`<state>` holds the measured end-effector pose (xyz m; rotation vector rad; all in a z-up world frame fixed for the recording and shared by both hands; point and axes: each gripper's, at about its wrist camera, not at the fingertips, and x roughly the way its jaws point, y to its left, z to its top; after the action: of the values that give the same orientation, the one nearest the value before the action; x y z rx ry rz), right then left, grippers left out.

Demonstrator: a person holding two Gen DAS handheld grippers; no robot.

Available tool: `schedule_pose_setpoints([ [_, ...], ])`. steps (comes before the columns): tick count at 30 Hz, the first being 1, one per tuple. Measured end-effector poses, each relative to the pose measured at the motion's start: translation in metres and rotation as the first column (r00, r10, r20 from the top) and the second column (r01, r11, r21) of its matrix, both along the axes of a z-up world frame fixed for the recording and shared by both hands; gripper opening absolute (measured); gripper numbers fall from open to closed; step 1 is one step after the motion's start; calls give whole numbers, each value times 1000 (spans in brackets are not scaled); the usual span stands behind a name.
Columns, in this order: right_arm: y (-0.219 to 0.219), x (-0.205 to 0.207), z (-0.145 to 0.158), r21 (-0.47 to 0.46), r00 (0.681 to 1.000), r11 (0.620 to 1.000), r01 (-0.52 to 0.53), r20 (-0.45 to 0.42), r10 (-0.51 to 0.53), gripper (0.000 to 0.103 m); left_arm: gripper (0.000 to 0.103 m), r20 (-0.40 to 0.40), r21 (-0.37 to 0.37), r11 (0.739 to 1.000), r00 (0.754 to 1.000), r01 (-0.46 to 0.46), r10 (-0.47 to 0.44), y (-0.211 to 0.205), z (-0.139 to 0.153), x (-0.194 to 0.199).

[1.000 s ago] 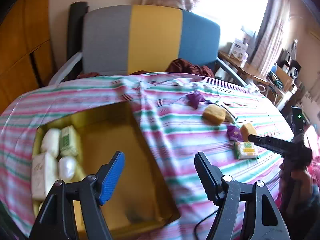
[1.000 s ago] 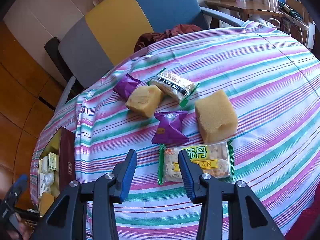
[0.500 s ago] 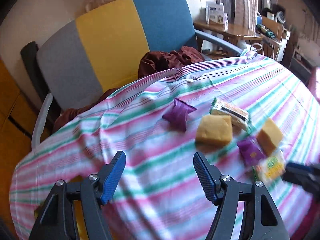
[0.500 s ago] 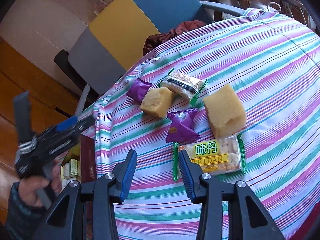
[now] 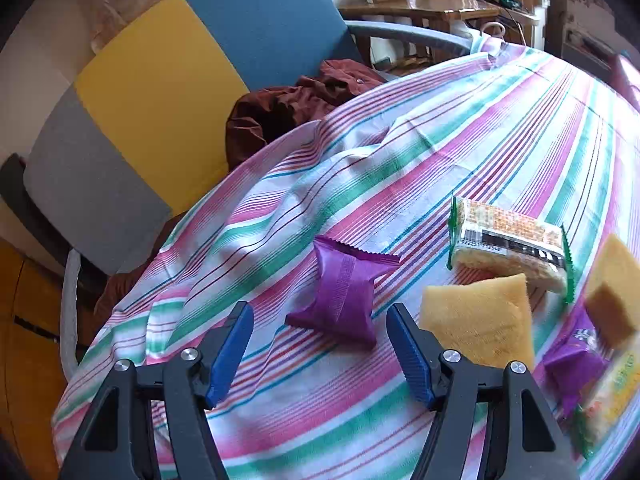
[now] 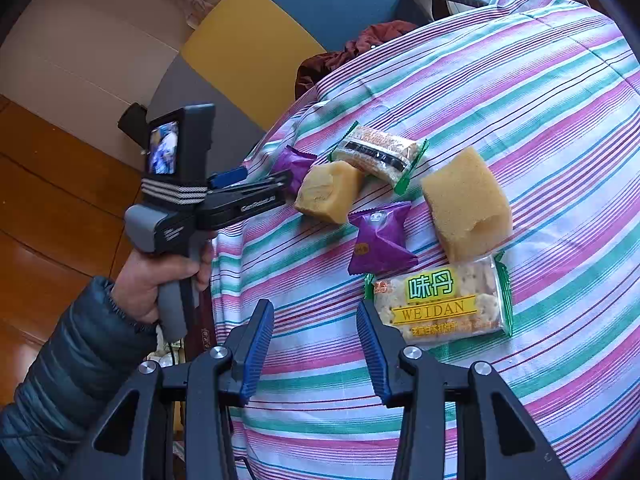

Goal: Organize objects
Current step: 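Grasp a purple snack packet with the left tool and lift it, then carry the purple packet over the tray with the left tool while the right tool grasps another purple packet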

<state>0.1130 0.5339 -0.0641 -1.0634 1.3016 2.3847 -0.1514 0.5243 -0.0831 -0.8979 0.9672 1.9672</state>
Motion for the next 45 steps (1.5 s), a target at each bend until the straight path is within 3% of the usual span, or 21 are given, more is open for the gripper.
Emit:
schedule_pose_setpoints([
  [4, 0, -1, -1, -8, 1000, 1000, -3, -1, 3, 43, 70, 35, -11, 1000, 999, 0, 0, 11, -13, -12],
  [6, 0, -1, -1, -6, 1000, 1000, -1, 1, 1, 43, 61, 55, -8, 1000, 998, 1, 0, 16, -18, -16],
  [7, 1, -1, -1, -4, 1000, 1000, 1, 3, -1, 43, 43, 73, -5, 1000, 997, -7, 8, 17, -20, -20],
  [8, 1, -1, -1, 1, 1000, 1000, 3, 6, -3, 43, 34, 100, -1, 1000, 995, -21, 21, 17, -22, -22],
  [20, 2, 0, -1, 33, 999, 999, 28, 30, -29, 43, 32, 186, 169, 980, 980, -101, 69, -56, 32, 20],
  [35, 19, 27, 8, 69, 985, 984, 165, 38, -168, 43, 33, 253, 317, 931, 962, -182, 102, -212, 103, 97],
  [42, 41, 37, 15, 193, 965, 967, 168, 166, -201, 43, 33, 292, 354, 899, 943, -260, 158, -273, 107, 108],
  [45, 44, 36, 10, 194, 959, 968, 158, 205, -197, 43, 33, 321, 372, 876, 928, -308, 190, -296, 106, 111],
])
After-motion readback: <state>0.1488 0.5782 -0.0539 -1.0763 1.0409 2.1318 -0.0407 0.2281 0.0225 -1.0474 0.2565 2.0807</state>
